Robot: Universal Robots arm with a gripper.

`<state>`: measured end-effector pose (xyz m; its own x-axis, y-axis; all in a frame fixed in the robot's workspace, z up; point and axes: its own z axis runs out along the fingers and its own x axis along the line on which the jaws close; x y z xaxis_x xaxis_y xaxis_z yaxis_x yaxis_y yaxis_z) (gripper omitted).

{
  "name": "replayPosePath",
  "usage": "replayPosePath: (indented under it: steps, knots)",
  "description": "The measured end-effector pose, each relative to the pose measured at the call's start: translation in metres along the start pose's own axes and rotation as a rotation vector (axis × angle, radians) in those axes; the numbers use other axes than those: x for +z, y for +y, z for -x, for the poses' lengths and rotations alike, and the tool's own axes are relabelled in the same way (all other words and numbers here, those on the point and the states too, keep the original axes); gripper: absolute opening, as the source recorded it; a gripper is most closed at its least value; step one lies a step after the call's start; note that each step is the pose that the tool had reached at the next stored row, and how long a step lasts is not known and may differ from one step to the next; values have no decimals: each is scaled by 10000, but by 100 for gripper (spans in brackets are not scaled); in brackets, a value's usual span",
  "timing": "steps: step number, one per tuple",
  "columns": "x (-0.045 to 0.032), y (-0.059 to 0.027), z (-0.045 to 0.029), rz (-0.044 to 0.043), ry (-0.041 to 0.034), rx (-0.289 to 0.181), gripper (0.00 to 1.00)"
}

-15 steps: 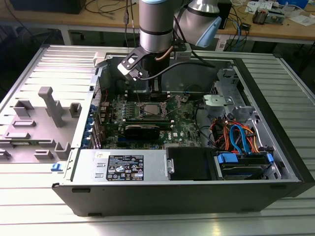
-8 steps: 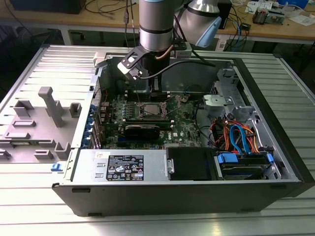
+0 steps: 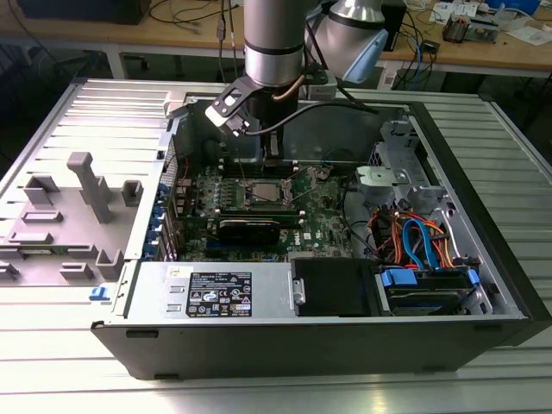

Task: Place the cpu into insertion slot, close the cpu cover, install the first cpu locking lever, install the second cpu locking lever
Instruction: 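Close the cpu cover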

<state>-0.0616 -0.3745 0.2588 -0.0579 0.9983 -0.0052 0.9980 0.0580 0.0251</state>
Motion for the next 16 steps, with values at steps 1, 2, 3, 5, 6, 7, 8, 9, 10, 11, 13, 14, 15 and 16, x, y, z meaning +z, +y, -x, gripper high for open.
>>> replayPosePath:
  steps: [1, 2, 3, 5, 6, 7, 8, 9, 10, 11, 13, 14, 15, 16]
  knots:
    - [-5, 0, 0, 0, 0, 0, 11]
    - [-7, 1, 0, 0, 1, -1, 11]
    - [-13, 1, 0, 0, -1, 0, 11]
    - [-17, 1, 0, 0, 0, 0, 11]
    - [-20, 1, -1, 0, -1, 0, 11]
    - [-23, 1, 0, 0, 0, 0, 11]
    - [-25, 1, -1, 0, 0, 0, 11]
    - [-26, 1, -1, 0, 1, 0, 11]
    - [-27, 1, -1, 0, 0, 0, 11]
    - [-27, 1, 0, 0, -1, 0, 11]
    - [-30, 1, 0, 0, -1, 0, 11]
    - [-31, 1, -1, -1, -1, 0, 11]
    - [-32, 1, -1, 0, 0, 0, 11]
    - [-32, 2, -1, 0, 0, 2, 11]
